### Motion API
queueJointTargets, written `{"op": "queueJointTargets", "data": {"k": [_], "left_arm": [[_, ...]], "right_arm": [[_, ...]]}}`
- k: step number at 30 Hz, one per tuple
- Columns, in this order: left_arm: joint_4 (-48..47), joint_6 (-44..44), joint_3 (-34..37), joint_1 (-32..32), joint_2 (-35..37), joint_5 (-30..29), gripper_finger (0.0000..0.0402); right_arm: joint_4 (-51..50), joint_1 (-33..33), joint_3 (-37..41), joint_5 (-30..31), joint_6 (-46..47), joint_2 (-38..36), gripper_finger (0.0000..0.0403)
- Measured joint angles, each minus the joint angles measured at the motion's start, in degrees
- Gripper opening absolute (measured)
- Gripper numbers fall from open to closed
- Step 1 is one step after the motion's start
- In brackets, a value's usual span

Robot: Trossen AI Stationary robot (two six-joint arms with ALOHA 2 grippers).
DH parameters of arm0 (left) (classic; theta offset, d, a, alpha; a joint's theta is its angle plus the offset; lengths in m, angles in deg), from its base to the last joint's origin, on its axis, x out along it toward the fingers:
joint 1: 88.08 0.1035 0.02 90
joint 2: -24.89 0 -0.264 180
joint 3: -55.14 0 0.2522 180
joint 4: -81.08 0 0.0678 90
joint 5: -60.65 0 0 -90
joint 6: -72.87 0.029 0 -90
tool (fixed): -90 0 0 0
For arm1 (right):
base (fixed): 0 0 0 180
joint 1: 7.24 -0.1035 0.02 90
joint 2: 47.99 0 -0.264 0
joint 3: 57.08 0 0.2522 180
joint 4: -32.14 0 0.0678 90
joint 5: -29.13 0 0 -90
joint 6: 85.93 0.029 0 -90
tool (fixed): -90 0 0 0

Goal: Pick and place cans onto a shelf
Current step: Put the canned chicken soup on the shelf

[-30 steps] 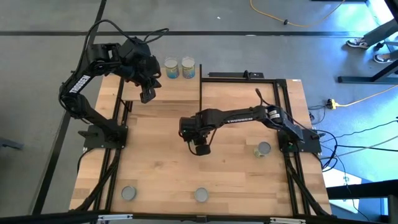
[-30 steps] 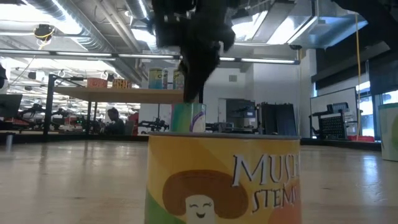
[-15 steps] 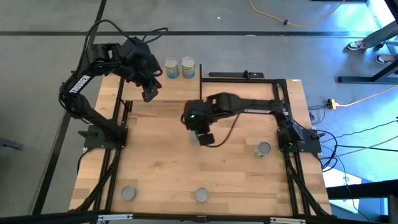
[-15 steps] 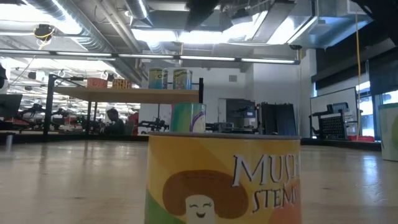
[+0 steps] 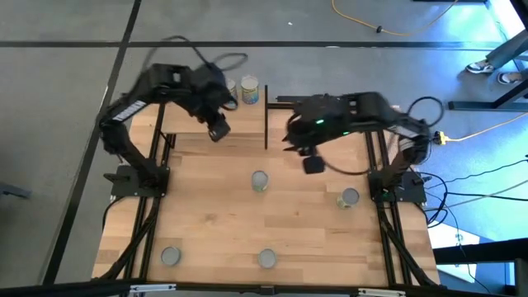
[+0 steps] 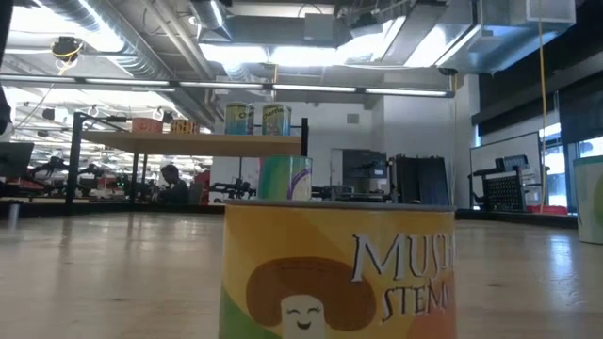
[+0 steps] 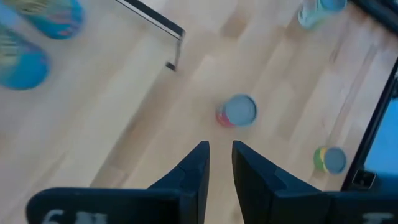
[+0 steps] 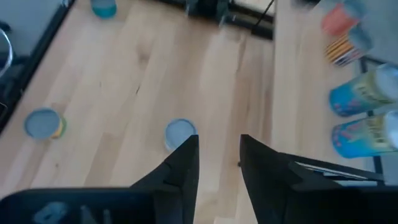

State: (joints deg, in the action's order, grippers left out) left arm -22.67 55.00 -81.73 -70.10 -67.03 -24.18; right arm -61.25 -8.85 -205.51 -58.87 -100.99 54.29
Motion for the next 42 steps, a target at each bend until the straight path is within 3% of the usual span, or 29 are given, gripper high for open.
{"op": "queueJointTargets", "data": {"k": [6,12,18,24,33,42], "left_arm": [[0.00,-1.11,0.00,-4.67,-7.76,-1.00,0.0061],[0.47,0.42,0.02,-8.78,-16.20,-8.81,0.0064],[5.96,-0.08,0.02,-10.32,-23.93,-8.66,0.0060],[6.40,-8.10,0.02,-12.15,-30.33,-8.38,0.0060],[5.02,-8.66,0.04,-14.82,-34.15,-7.02,0.0060],[5.20,-7.04,0.03,-14.80,-34.31,-10.04,0.0060]], "right_arm": [[-0.33,-0.08,0.02,-0.11,-0.28,-6.08,0.0117],[-3.73,-0.06,0.02,-0.11,-0.32,-11.21,0.0117],[-6.70,-0.06,0.04,-0.29,-0.21,-14.83,0.0117],[-7.84,-0.06,0.04,-0.59,-0.32,-16.19,0.0117],[-8.62,-0.07,0.07,-0.63,-0.25,-16.21,0.0117],[-8.59,-0.06,0.07,-0.68,1.27,-16.19,0.0117]]}}
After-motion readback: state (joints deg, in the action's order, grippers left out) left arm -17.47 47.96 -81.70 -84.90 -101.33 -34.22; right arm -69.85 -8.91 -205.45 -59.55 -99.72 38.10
